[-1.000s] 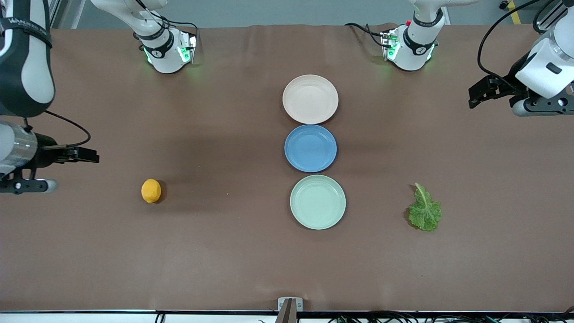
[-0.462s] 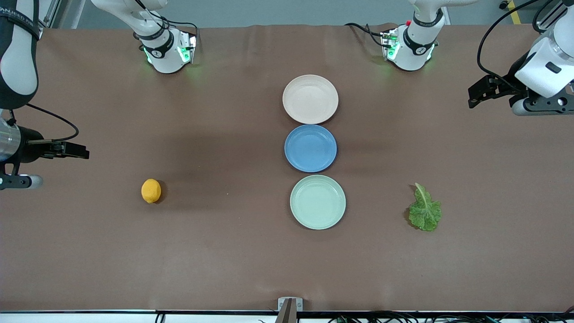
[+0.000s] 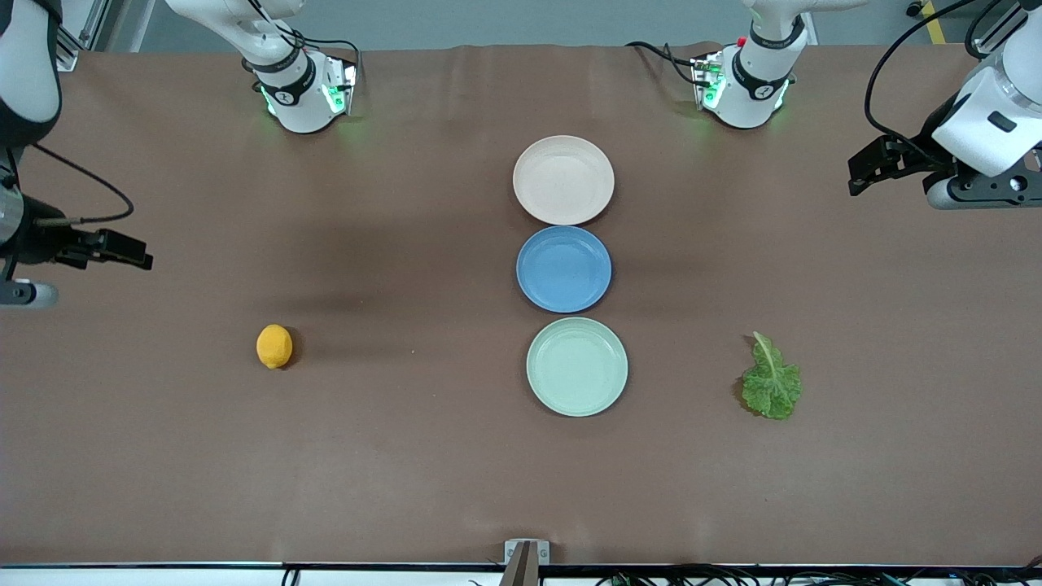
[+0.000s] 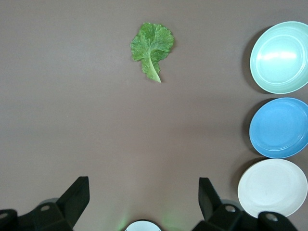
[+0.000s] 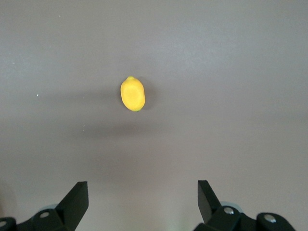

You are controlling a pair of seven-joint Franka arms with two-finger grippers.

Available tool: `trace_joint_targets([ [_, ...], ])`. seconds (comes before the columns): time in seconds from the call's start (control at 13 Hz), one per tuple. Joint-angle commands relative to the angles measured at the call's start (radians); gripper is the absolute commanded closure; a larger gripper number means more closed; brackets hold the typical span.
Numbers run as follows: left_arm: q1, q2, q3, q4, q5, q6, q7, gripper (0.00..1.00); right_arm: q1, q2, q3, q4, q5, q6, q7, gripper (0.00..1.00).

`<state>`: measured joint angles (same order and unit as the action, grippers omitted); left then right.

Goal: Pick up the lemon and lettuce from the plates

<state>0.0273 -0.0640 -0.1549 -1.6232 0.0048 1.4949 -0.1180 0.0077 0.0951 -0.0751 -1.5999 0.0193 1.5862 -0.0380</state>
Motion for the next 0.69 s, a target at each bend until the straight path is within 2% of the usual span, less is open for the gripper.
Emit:
trace_joint_targets([
  [0.0,0.003,-0.016,-0.006,0.003,-0.006,0.002,0.001,0.0,-0.017,-0.086,0.02,-0.09,-0.015,0.024,0.009,0.0],
  [0.62,0.005,-0.007,-0.003,0.032,-0.005,0.002,-0.002,0.0,-0.025,-0.158,0.025,-0.112,-0.016,0.009,0.004,0.0],
])
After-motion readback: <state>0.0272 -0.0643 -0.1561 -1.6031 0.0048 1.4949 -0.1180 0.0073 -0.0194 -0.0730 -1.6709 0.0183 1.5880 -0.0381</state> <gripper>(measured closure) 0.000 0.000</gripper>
